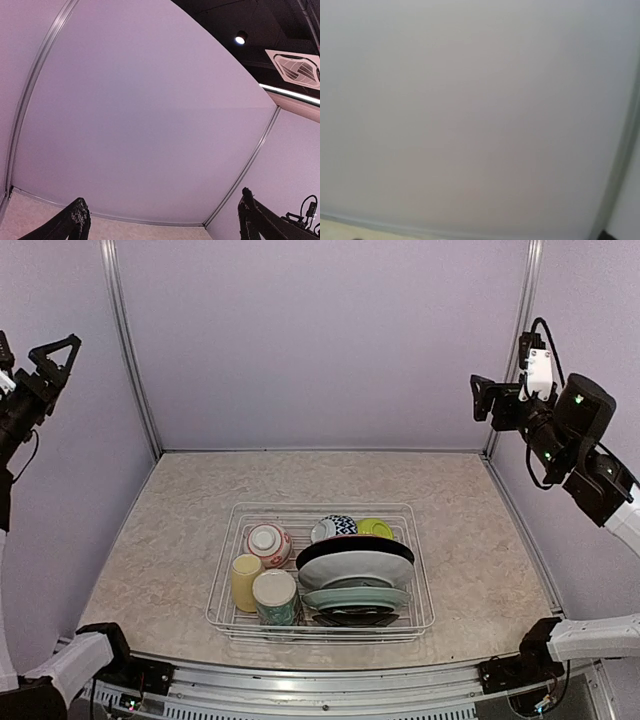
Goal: Unload the mixed dishes from the dish rack
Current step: Grab the plate from the dish rack.
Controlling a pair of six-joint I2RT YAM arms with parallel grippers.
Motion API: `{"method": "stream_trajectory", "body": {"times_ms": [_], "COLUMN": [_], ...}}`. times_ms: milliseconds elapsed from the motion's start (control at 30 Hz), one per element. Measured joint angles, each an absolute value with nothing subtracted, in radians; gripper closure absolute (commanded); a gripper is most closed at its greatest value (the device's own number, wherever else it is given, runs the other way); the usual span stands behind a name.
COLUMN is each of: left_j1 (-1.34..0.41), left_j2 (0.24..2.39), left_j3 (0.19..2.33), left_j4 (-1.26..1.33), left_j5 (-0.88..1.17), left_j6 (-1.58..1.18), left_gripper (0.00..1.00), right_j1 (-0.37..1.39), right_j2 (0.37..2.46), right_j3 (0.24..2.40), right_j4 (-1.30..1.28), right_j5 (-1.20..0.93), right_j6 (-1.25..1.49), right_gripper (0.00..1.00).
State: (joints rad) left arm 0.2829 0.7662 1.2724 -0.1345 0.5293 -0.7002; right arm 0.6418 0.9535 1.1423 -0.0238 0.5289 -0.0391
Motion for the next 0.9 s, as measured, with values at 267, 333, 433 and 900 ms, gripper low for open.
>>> {"method": "stream_trajectory", "body": {"times_ms": [267, 333, 433, 900], "left_j1": [0.223, 0.203, 0.180, -0.127], "left_j2": [0.819, 0.831, 0.846, 0.920], "left_j3": [1.272, 1.272, 1.261, 1.187], "left_j4": [-0.313, -0.365, -0.419, -0.508], "left_j5": [0.411, 0.382, 0.347, 0.314], "left_j6": [-0.673, -0.664, -0.653, -0.548], "left_gripper": [0.01, 0.01, 0.01, 0.01], "right_j1": [0.451, 0.417, 0.374, 0.401], "right_j2": [0.955, 0.956, 0.961, 1.019], "right_j3": [1.118, 1.115, 1.115, 1.098], "right_j4": [-0.163, -0.205, -0.271, -0.529], "right_j5": [0.472, 0.449, 0.406, -0.172], "right_j6": [-0.013, -0.008, -0.001, -0.111], "right_gripper": [0.00, 0.00, 0.00, 0.00]}}
